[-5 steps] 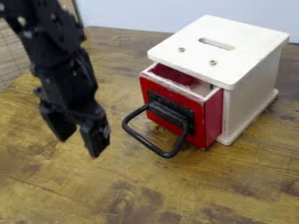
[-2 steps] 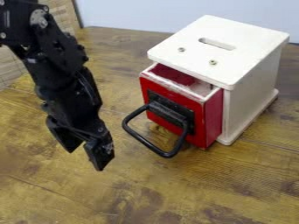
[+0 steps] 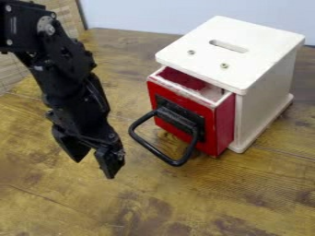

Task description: Close the drawer

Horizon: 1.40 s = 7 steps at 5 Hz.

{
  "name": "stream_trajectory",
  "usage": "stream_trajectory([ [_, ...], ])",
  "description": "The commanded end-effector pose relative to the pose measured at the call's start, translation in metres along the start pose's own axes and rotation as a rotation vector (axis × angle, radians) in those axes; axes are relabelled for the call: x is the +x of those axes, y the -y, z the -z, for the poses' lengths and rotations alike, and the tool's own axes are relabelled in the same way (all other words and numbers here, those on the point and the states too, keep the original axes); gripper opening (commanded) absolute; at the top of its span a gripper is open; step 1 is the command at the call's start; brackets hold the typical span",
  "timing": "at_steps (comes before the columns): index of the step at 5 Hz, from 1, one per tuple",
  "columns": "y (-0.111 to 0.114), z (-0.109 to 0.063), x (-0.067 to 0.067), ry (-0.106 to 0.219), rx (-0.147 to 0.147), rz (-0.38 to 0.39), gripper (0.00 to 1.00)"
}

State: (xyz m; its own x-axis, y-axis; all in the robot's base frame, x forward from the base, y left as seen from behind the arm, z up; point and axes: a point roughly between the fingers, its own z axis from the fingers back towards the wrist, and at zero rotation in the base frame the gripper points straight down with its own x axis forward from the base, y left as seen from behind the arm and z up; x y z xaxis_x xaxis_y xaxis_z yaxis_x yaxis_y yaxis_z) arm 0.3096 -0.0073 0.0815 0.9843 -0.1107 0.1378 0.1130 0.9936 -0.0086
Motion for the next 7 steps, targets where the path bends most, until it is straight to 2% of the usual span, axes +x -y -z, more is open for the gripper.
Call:
stream_trajectory([
  [1, -0.011, -0.002, 0.007, 0.041, -0.004, 0.042, 1.00],
  [2, -0.015, 0.006, 0.010, 0.043, -0.017, 0.102, 1.00],
  [4, -0.006, 0.001, 0.033, 0.066, -0.005, 0.016, 1.00],
  [5, -0.004, 0.010, 0.040, 0.078, 0.004, -0.052, 1.00],
  [7, -0.017, 0.009, 0.039, 0.076, 0.002, -0.090, 1.00],
])
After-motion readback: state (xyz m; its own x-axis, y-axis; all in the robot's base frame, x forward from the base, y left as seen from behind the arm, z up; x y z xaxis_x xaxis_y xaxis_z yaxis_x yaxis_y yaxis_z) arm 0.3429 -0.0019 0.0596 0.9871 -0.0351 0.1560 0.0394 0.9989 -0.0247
